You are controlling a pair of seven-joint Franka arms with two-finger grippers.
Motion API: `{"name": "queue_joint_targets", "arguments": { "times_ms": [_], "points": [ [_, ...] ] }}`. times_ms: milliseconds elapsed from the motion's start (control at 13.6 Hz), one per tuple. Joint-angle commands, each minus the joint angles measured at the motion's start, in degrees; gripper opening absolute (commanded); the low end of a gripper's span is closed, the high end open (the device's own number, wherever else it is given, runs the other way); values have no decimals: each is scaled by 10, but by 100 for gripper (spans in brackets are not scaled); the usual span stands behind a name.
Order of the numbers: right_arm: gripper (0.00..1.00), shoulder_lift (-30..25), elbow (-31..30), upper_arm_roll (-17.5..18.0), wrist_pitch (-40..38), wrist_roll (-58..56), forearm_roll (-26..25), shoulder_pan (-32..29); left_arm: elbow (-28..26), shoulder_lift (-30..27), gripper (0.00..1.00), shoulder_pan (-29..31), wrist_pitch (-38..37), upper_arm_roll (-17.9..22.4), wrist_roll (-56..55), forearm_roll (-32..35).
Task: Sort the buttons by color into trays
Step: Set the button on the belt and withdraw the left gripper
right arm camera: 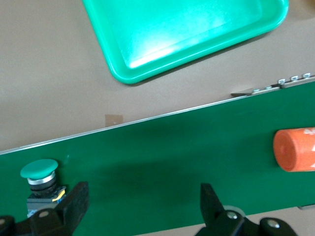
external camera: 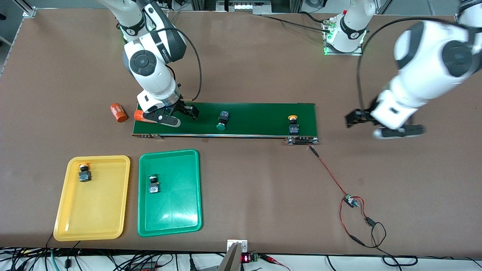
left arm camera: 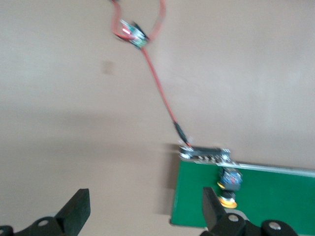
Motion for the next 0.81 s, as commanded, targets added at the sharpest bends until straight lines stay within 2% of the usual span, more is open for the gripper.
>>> {"name": "queue_joint_targets", "arguments": {
  "times_ms": [0, 221, 442, 516, 737],
  "points": [
    [100, 39, 40, 1, -6, 15, -12, 15, 70, 4, 100, -4, -63, 29, 4, 7],
    [100, 46, 45, 1, -6, 15, -12, 14, 145, 5, 100, 6, -153, 36, 3, 7],
    [100, 53, 52, 1, -6, 17, -11, 15, 152, 23, 100, 28, -149, 36, 18, 9],
    [100, 54, 55, 1, -6, 18, -9, 17, 152, 23, 100, 29, -148, 45, 38, 8],
    [100, 58, 57, 1, -6, 31, -11, 18, 152, 24, 100, 1, -146, 107, 104, 7]
  ]
}}
